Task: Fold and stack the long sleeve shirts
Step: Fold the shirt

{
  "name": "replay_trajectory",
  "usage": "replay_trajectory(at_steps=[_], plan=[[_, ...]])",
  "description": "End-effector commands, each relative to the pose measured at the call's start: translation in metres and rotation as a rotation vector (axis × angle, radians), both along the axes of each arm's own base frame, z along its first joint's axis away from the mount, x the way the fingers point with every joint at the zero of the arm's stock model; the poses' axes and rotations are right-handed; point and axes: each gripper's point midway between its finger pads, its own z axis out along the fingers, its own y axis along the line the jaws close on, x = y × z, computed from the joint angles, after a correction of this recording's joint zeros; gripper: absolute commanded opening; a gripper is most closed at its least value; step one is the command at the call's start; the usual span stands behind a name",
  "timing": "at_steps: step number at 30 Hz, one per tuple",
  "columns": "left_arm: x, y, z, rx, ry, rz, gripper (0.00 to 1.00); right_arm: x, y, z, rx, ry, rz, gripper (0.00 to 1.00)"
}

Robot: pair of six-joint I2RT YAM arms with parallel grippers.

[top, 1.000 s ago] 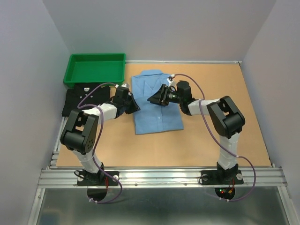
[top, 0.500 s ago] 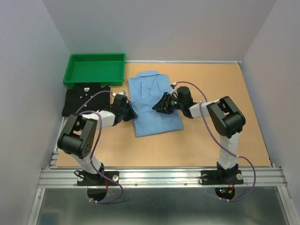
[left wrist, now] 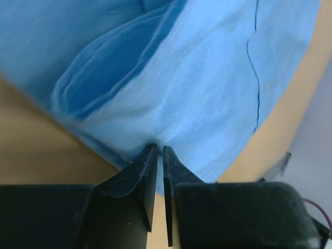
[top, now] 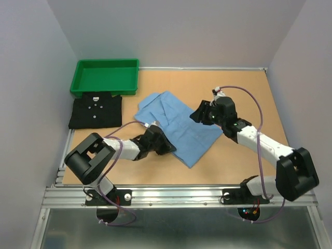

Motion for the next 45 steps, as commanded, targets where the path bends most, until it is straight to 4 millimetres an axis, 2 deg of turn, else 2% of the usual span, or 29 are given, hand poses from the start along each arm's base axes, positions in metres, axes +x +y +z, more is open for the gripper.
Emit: replay_trajectory(at_steps=[1,2,3,6,7,8,10,11,12,13,14,16,17,21,24,27,28,33,37,39,42,44,45], plan=[[-0.033,-0.066,0.037,-0.253,0.026,-0.021,0.22,-0.019,-0.053,-0.027,-0.197,0.035,-0.154,0.55],[-0.033,-0.079,0.048,-0.274,-0.003,-0.031,0.23,-0.023,-0.071,-0.026,-0.222,0.025,-0.215,0.55],[-0.048,-0.094,0.056,-0.284,-0.021,-0.085,0.25,-0.026,-0.077,-0.028,-0.228,0.028,-0.232,0.55],[-0.051,-0.102,0.084,-0.296,-0.115,-0.091,0.28,-0.040,-0.090,-0.036,-0.223,0.052,-0.251,0.55],[-0.052,-0.095,0.083,-0.266,-0.120,-0.080,0.32,-0.043,-0.090,-0.038,-0.220,0.061,-0.245,0.56],[-0.044,-0.086,0.099,-0.264,-0.172,-0.035,0.35,-0.048,-0.089,-0.043,-0.218,0.083,-0.230,0.56],[-0.034,-0.070,0.107,-0.181,-0.240,-0.008,0.50,-0.055,-0.090,-0.050,-0.216,0.118,-0.232,0.56],[-0.022,-0.052,0.114,-0.102,-0.271,0.036,0.68,-0.060,-0.090,-0.054,-0.207,0.143,-0.234,0.56],[-0.013,-0.041,0.115,-0.049,-0.291,0.049,0.68,-0.061,-0.090,-0.053,-0.200,0.148,-0.235,0.56],[0.003,-0.017,0.115,0.064,-0.326,0.064,0.77,-0.065,-0.091,-0.057,-0.193,0.165,-0.244,0.56],[0.014,-0.001,0.115,0.118,-0.338,0.085,0.83,-0.069,-0.086,-0.056,-0.173,0.178,-0.221,0.56],[0.029,0.025,0.108,0.232,-0.362,0.048,0.89,-0.073,-0.087,-0.061,-0.162,0.202,-0.232,0.56],[0.052,0.048,0.108,0.273,-0.357,0.102,0.89,-0.076,-0.087,-0.065,-0.159,0.216,-0.231,0.55],[0.084,0.087,0.089,0.443,-0.329,0.098,0.83,-0.083,-0.081,-0.077,-0.151,0.267,-0.199,0.53],[0.098,0.097,0.069,0.478,-0.275,0.069,0.79,-0.084,-0.078,-0.086,-0.170,0.297,-0.172,0.51],[0.102,0.100,0.048,0.501,-0.231,0.058,0.76,-0.079,-0.078,-0.088,-0.195,0.297,-0.163,0.48],[0.105,0.104,0.043,0.503,-0.216,0.066,0.75,-0.078,-0.078,-0.095,-0.216,0.312,-0.157,0.47],[0.095,0.109,0.003,0.493,-0.092,0.060,0.73,-0.061,-0.077,-0.109,-0.299,0.333,-0.130,0.38],[0.077,0.115,-0.010,0.457,-0.022,0.100,0.71,-0.040,-0.083,-0.122,-0.396,0.327,-0.136,0.32],[0.062,0.117,-0.010,0.423,0.001,0.125,0.70,-0.023,-0.087,-0.130,-0.464,0.315,-0.142,0.32],[0.047,0.121,0.001,0.379,-0.012,0.159,0.70,0.004,-0.085,-0.132,-0.514,0.287,-0.133,0.32],[0.042,0.122,0.011,0.356,-0.037,0.164,0.72,0.017,-0.082,-0.127,-0.530,0.259,-0.122,0.32],[0.041,0.123,0.024,0.340,-0.074,0.166,0.74,0.028,-0.075,-0.113,-0.509,0.224,-0.115,0.33]])
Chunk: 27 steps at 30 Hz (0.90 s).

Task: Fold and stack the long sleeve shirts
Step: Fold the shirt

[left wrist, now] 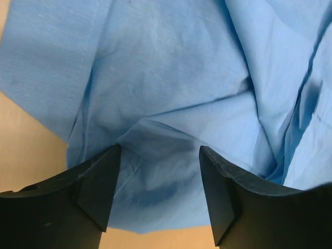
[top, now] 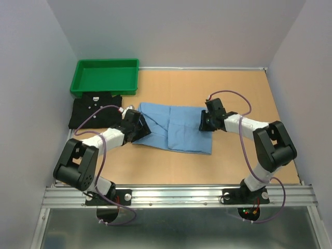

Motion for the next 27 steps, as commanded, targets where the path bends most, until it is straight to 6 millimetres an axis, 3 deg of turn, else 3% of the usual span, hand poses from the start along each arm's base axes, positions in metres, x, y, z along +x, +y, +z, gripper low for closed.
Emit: replay_trajectory(at_steps=[1,4,7,10,11,13,15,19,21,27], plan=[[-0.021,0.001,0.022,-0.055,-0.017,0.000,0.75,0.037,0.001,0.029,-0.046,-0.111,0.037,0.34],[-0.023,-0.001,0.052,-0.079,-0.088,-0.022,0.77,0.037,0.016,0.064,0.043,-0.172,0.078,0.38],[-0.026,-0.017,0.085,-0.133,-0.169,-0.065,0.79,0.022,0.026,0.092,0.141,-0.206,0.115,0.43],[-0.038,-0.058,0.113,-0.250,-0.210,-0.190,0.79,-0.003,0.045,0.107,0.284,-0.177,0.177,0.46],[-0.047,-0.078,0.119,-0.287,-0.200,-0.259,0.79,-0.016,0.057,0.109,0.351,-0.145,0.236,0.46],[-0.053,-0.098,0.123,-0.312,-0.196,-0.321,0.79,-0.028,0.062,0.107,0.403,-0.117,0.258,0.46],[-0.059,-0.120,0.118,-0.303,-0.165,-0.382,0.76,-0.041,0.065,0.103,0.459,-0.093,0.251,0.42],[-0.062,-0.135,0.092,-0.273,-0.085,-0.418,0.69,-0.056,0.073,0.095,0.558,-0.059,0.255,0.32],[-0.062,-0.136,0.075,-0.249,-0.043,-0.408,0.64,-0.066,0.072,0.083,0.563,-0.022,0.255,0.26],[-0.070,-0.134,0.028,-0.173,0.071,-0.403,0.49,-0.075,0.067,0.055,0.547,0.018,0.235,0.21]])
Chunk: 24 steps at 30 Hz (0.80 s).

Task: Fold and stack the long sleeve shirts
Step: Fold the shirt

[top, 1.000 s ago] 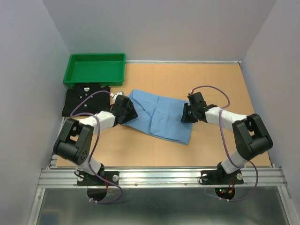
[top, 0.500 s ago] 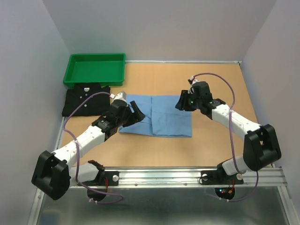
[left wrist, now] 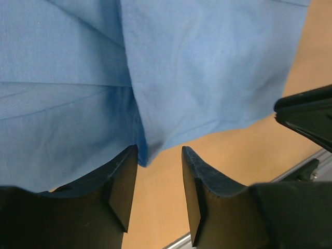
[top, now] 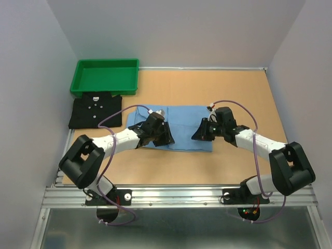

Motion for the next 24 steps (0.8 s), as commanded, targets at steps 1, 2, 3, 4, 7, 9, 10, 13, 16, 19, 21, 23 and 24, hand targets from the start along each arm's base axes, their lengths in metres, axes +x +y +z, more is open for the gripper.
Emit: replay_trajectory(at_steps=[1,2,3,4,7,9,10,13,16,19,21,23,24], plan=[[-0.002,-0.006,-0.008,0.018,0.018,-0.019,0.48,-0.006,0.003,-0.014,0.036,0.006,0.016,0.21],[-0.004,-0.006,-0.017,0.036,0.036,-0.024,0.47,-0.007,0.001,-0.020,0.028,0.012,0.015,0.21],[-0.005,-0.006,-0.021,0.045,0.043,-0.024,0.47,-0.009,0.000,-0.025,0.018,0.019,0.014,0.21],[-0.007,-0.003,-0.027,0.063,0.058,-0.020,0.40,-0.016,-0.004,-0.037,-0.001,0.045,0.011,0.21],[-0.014,0.005,-0.044,0.108,0.097,-0.010,0.37,-0.025,-0.013,-0.055,-0.043,0.070,-0.004,0.20],[-0.019,0.012,-0.052,0.134,0.119,0.002,0.30,-0.035,-0.022,-0.072,-0.083,0.095,-0.009,0.20],[-0.020,0.016,-0.055,0.150,0.124,0.010,0.25,-0.041,-0.026,-0.079,-0.100,0.107,-0.013,0.20],[-0.020,0.022,-0.055,0.171,0.121,0.031,0.23,-0.045,-0.036,-0.089,-0.138,0.114,-0.031,0.21],[-0.021,0.029,-0.057,0.200,0.121,0.044,0.22,-0.047,-0.040,-0.090,-0.151,0.104,-0.037,0.23],[-0.020,0.028,-0.049,0.185,0.105,0.039,0.23,-0.040,-0.037,-0.069,-0.129,0.049,-0.040,0.29],[-0.016,0.024,-0.031,0.162,0.070,0.036,0.27,-0.038,-0.040,-0.056,-0.142,0.032,-0.050,0.33],[-0.014,0.027,-0.019,0.169,0.039,0.049,0.52,-0.018,-0.045,-0.026,-0.167,-0.069,-0.089,0.41],[-0.007,0.028,-0.005,0.169,-0.014,0.069,0.61,-0.019,-0.052,-0.023,-0.204,-0.060,-0.108,0.46]])
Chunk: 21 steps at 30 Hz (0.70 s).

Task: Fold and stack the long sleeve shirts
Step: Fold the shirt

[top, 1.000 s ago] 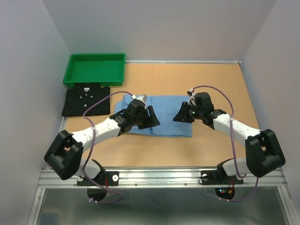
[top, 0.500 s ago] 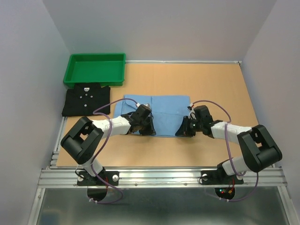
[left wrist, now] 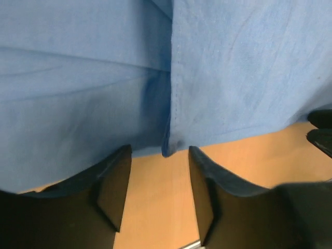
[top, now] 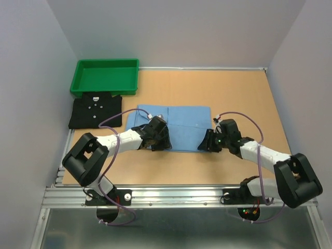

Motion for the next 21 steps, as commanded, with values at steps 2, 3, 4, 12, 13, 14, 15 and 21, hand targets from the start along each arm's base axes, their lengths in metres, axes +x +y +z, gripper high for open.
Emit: replay_trajectory(at_steps=[2,3,4,12,13,14,15,21], plan=[[0.009,0.014,0.041,0.056,-0.128,0.031,0.83,0.036,-0.037,0.049,-0.202,-0.151,-0.131,0.63],[0.012,0.010,0.055,0.053,-0.177,0.026,0.88,0.043,-0.045,0.057,-0.236,-0.167,-0.166,0.68],[0.013,0.008,0.061,0.055,-0.205,0.016,0.95,0.052,-0.060,0.062,-0.303,-0.191,-0.226,0.79],[0.028,-0.059,0.107,0.139,-0.440,-0.167,0.97,0.072,-0.128,0.116,-0.540,-0.220,-0.503,1.00],[0.029,-0.068,0.107,0.157,-0.457,-0.202,0.95,0.078,-0.135,0.127,-0.561,-0.239,-0.540,1.00],[0.023,-0.081,0.106,0.167,-0.467,-0.242,0.95,0.079,-0.139,0.131,-0.576,-0.241,-0.554,1.00],[0.029,-0.098,0.104,0.184,-0.480,-0.261,0.94,0.079,-0.145,0.135,-0.592,-0.240,-0.567,1.00],[0.020,-0.177,0.083,0.328,-0.564,-0.444,0.78,0.087,-0.166,0.170,-0.661,-0.282,-0.636,1.00]])
